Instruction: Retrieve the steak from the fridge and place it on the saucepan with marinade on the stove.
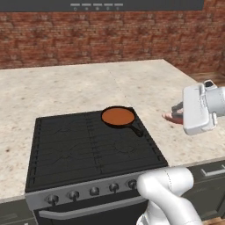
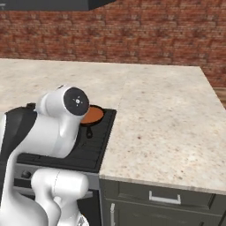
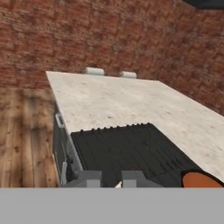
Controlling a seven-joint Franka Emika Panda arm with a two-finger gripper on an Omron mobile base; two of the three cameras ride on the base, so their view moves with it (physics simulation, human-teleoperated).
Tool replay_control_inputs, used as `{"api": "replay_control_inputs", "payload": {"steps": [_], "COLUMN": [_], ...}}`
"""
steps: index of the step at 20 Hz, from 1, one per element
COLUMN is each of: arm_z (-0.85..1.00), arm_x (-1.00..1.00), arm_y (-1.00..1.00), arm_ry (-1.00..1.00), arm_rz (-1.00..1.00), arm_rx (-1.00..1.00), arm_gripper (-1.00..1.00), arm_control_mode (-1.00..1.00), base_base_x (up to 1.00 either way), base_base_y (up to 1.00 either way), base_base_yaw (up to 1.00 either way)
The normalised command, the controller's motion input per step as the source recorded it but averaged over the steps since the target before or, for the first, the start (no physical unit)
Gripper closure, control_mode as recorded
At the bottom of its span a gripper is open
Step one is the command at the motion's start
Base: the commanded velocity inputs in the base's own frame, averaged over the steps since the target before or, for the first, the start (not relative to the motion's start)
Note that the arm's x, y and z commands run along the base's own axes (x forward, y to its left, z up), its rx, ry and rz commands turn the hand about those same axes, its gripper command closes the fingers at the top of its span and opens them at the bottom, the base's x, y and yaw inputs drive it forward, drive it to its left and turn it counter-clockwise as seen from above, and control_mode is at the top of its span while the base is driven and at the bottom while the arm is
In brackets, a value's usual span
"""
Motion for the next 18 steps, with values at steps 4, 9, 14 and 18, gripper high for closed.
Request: {"api": "replay_control_inputs", "payload": {"steps": [4,9,14,18], "arm_z": [-0.20,-0.23,-0.30,-0.34], "arm_x": [0.52,0.60,0.64,0.61], "arm_y": [0.00,0.00,0.01,0.01], "arm_ry": [0.00,0.05,0.04,0.03], "arm_rz": [0.00,0.00,0.00,0.00], "arm_rx": [0.00,0.00,0.00,0.00], "arm_gripper": [1.00,1.00,1.00,1.00], "arm_control_mode": [-1.00,-1.00,-1.00,-1.00], "base_base_x": [0.00,0.00,0.00,0.00], "base_base_y": [0.00,0.00,0.00,0.00], "base_base_yaw": [0.00,0.00,0.00,0.00]}}
